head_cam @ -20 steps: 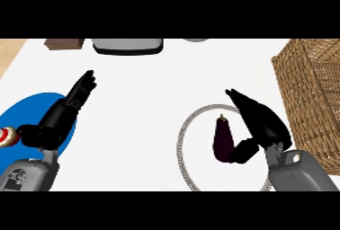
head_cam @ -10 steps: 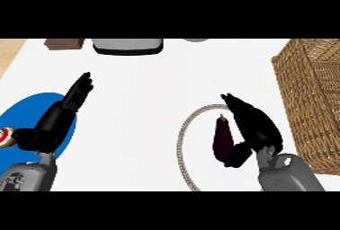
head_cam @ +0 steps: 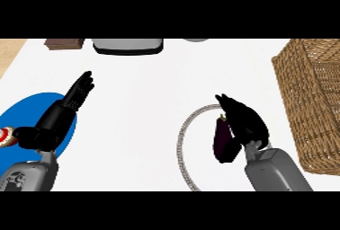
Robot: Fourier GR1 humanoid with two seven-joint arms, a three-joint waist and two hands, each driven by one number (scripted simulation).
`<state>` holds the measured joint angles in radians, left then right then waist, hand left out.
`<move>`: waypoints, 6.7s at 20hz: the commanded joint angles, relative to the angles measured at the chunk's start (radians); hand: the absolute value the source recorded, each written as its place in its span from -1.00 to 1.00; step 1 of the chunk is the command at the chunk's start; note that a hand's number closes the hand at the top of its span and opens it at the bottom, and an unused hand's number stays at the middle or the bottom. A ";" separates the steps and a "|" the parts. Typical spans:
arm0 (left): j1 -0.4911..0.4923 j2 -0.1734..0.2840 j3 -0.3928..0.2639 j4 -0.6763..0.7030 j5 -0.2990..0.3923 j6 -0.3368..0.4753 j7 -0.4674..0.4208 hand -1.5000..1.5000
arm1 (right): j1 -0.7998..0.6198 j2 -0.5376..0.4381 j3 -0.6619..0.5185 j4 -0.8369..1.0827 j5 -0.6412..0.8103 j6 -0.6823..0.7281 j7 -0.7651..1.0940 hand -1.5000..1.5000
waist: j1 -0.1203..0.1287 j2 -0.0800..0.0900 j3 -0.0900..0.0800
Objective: Pick the eggplant from the placemat and place it in the basket
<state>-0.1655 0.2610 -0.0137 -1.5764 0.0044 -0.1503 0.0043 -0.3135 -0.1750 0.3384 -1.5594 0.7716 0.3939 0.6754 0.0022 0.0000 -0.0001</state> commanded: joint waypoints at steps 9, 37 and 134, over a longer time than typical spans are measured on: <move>0.031 -0.033 0.030 -0.017 -0.040 -0.038 -0.016 0.00 | 0.021 0.051 -0.037 0.104 0.103 0.015 -0.028 -1.00 | -0.001 -0.001 0.000; 0.008 -0.054 0.082 -0.035 -0.042 -0.066 0.047 0.00 | 0.255 -0.075 0.123 -0.001 0.264 -0.078 -0.369 1.00 | -0.020 -0.005 0.000; -0.012 -0.094 0.085 -0.046 -0.078 -0.102 0.056 0.00 | -0.405 -0.729 -0.925 0.962 -0.853 -0.276 -0.978 -1.00 | 0.012 0.002 0.001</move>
<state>-0.1753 0.1670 0.0732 -1.5861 -0.0806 -0.2501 0.0212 -0.6781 -0.8534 -0.5272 -0.6746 -0.0168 0.0562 -0.3457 0.0106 0.0021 0.0005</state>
